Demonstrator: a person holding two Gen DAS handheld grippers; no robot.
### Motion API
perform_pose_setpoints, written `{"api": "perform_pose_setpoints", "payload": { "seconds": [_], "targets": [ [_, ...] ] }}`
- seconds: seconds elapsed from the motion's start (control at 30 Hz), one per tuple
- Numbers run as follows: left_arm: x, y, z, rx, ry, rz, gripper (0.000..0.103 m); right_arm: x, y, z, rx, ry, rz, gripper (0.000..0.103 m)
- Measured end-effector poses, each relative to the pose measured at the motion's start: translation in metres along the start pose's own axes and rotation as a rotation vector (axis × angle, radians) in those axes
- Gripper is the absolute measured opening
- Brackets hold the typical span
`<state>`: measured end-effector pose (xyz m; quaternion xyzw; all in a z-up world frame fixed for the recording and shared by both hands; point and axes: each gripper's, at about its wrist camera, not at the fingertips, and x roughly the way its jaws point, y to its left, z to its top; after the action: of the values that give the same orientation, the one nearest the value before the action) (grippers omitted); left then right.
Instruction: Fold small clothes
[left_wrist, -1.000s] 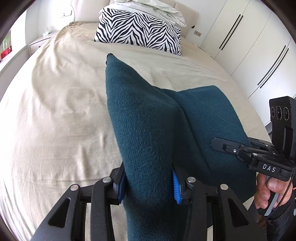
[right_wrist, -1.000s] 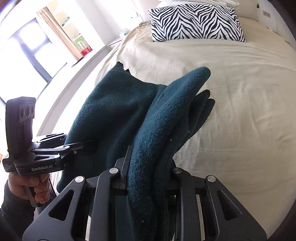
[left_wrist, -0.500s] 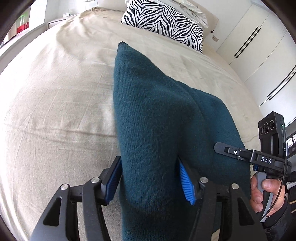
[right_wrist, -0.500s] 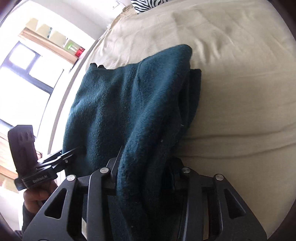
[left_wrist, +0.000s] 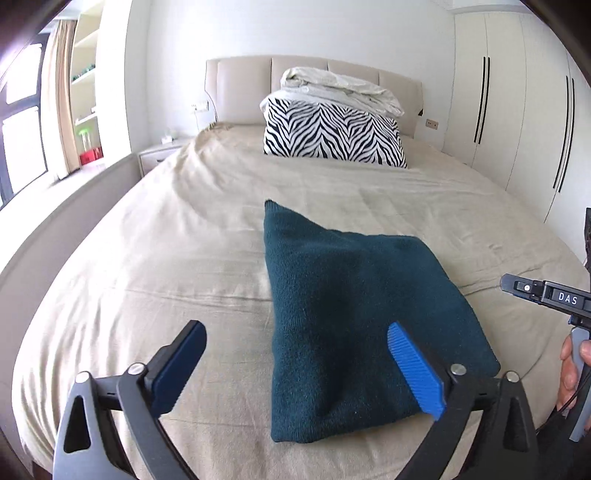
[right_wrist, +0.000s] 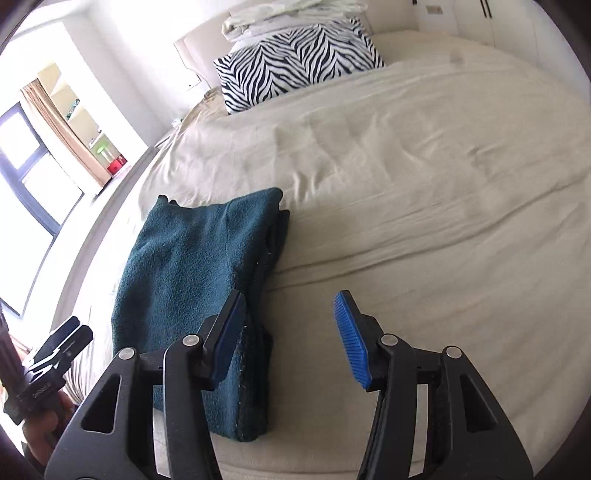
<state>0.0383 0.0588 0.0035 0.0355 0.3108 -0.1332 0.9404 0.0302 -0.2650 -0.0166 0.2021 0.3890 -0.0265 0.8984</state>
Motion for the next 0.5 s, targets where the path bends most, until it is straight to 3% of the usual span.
{"api": "perform_pose_setpoints", "payload": {
  "seconds": [0.07,0.13,0.2,0.23,0.3,0.37,0.5],
  "targets": [
    [-0.02,-0.009,0.004,0.028,-0.073,0.053,0.103,-0.028,0.014,-0.005,-0.06,-0.082,-0.046,0.055],
    [-0.045,-0.015,0.006,0.061,-0.142,0.123,0.103,-0.067,0.022,-0.015,-0.112,-0.173,-0.058,0.068],
    [-0.057,-0.027,0.016,0.108,-0.186,0.186,0.103,-0.107,0.032,-0.026,-0.148,-0.294,-0.039,0.096],
    [-0.064,-0.031,0.02,0.127,-0.201,0.195,0.103,-0.123,0.037,-0.031,-0.157,-0.368,-0.031,0.1],
    [-0.081,-0.036,0.029,0.134,-0.237,0.233,0.103,-0.159,0.044,-0.039,-0.162,-0.481,-0.029,0.103],
    [-0.098,-0.035,0.031,0.11,-0.251,0.275,0.103,-0.181,0.051,-0.039,-0.173,-0.517,-0.015,0.103],
    [-0.102,-0.023,0.035,0.009,-0.145,0.221,0.103,-0.21,0.065,-0.037,-0.198,-0.516,-0.034,0.103]
  ]
}}
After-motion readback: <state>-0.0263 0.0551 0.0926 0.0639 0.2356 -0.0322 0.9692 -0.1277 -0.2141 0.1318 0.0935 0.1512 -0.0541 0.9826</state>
